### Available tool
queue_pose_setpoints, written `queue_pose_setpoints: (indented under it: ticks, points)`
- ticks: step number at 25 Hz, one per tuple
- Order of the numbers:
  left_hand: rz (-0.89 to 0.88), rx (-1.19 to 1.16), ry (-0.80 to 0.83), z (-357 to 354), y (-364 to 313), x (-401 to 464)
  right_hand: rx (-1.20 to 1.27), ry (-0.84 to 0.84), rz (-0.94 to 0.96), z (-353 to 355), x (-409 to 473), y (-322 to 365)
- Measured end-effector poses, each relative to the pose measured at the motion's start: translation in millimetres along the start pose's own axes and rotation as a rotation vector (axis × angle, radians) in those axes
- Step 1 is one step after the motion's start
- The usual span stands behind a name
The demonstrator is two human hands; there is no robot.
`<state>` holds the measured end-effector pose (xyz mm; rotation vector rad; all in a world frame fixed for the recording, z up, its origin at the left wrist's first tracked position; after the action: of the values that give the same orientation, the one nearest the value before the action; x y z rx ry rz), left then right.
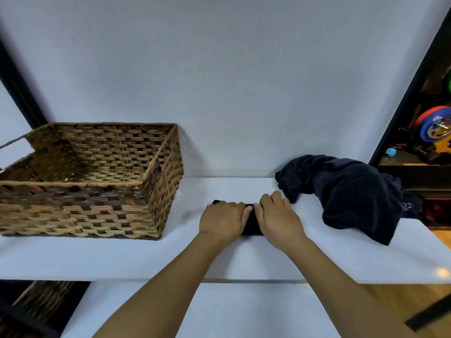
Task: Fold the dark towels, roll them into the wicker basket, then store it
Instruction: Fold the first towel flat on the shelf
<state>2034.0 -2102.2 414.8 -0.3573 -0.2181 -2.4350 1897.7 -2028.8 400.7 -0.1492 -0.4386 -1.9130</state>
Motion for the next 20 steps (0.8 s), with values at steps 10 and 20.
queue_pose_setpoints:
  ticks: [10,20]
  points:
    - [0.046,-0.18,0.223,-2.0,12.5,18.1,0.129,-0.183,-0.01,-8.0,-14.5,-0.8]
    - [-0.04,-0.227,0.077,-6.3,13.0,11.1,0.225,-0.105,-0.093,-8.7,-8.7,-5.2]
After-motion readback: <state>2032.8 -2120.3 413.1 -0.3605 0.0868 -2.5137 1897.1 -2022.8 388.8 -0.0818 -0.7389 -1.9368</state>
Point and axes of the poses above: each hand's wrist, its own x-axis towards the middle knuckle, its own z-axis out of the back of the hand, y = z × x, the point moved 2 cm from there along x, towards the middle knuckle, and after that the axes turned 1 degree about -z, right-handed, at the moved point
